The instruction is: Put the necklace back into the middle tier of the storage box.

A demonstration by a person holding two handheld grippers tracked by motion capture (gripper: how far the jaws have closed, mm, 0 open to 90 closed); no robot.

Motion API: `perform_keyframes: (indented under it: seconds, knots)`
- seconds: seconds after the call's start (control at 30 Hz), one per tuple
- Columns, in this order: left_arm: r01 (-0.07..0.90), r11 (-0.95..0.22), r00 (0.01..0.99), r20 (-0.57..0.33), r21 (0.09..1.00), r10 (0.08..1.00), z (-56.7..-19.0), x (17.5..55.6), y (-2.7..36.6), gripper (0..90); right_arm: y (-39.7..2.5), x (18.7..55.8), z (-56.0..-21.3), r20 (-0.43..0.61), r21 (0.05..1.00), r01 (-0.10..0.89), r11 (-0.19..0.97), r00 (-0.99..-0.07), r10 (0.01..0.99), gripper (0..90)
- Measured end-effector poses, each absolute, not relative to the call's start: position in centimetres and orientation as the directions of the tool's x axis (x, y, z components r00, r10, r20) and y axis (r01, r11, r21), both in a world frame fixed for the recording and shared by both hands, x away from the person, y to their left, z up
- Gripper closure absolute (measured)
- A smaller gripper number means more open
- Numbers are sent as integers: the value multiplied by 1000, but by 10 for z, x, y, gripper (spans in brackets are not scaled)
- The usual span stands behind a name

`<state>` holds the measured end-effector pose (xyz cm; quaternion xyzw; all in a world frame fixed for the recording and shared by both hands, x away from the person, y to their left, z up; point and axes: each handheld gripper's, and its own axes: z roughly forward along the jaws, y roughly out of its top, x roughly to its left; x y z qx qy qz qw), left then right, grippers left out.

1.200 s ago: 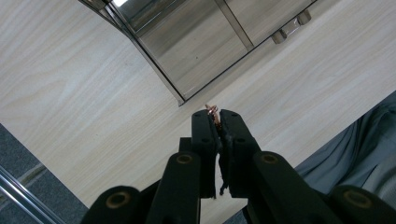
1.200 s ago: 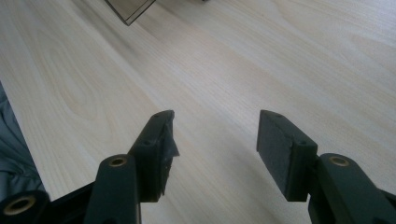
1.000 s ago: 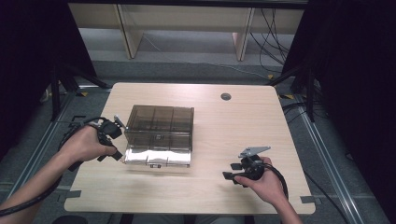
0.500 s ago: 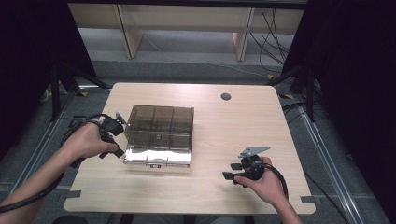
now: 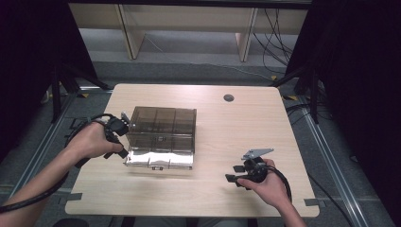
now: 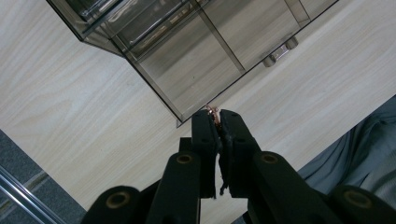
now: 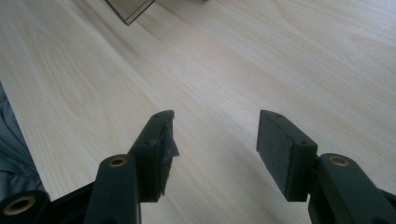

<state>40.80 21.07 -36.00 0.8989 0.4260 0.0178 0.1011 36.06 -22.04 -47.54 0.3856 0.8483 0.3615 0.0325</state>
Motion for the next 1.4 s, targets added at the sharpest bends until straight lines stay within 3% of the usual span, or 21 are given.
perform_keyframes:
  seconds: [1.4]
  knots:
    - [748, -635, 653, -48, 194, 755, -366, 426, 189, 846, -221, 361, -475, 215, 644, 621, 446, -706, 674, 467]
